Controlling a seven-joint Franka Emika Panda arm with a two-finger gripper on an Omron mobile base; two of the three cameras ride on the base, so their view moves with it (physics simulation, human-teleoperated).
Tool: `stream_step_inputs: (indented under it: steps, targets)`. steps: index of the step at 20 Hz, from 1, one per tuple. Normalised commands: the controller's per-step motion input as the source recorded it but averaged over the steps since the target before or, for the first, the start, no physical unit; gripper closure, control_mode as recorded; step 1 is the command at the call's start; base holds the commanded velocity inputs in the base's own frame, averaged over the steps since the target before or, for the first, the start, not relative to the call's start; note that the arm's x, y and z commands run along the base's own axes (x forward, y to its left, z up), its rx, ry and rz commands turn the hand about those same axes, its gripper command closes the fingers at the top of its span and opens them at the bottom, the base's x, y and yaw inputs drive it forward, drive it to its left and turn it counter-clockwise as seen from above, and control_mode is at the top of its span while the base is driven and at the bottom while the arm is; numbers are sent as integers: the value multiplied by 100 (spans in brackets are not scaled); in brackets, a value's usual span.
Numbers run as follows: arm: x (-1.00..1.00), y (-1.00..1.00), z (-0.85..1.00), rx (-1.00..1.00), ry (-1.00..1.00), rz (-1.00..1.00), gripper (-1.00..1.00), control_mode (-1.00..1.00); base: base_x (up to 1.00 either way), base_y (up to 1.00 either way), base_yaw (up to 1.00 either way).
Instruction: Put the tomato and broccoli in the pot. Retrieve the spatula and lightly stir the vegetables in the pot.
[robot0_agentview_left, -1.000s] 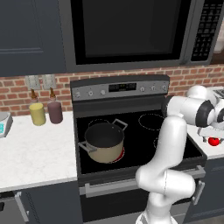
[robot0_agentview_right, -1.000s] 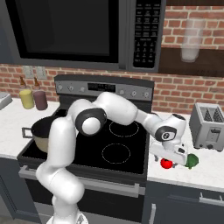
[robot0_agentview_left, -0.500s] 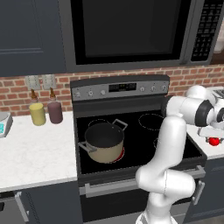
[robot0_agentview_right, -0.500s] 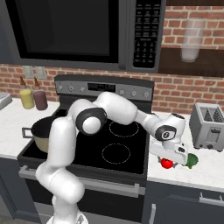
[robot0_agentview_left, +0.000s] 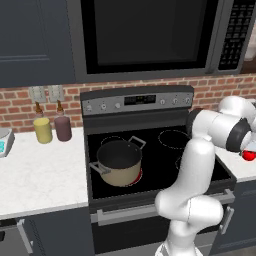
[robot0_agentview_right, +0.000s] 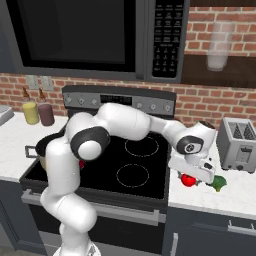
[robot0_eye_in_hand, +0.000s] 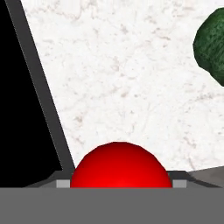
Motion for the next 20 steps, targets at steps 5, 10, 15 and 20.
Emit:
stream_step_inputs:
  steps: [5, 10, 15, 20]
  targets:
    - [-4, 25, 39, -1, -2, 0, 100, -100, 0, 0, 0]
    - [0, 0, 0, 0, 0, 0, 100, -100, 0, 0, 0]
    - [-5, 54, 43, 0, -4, 3, 100, -100, 0, 0, 0]
    - [-7, 99, 85, 0, -8, 13, 100, -100, 0, 0, 0]
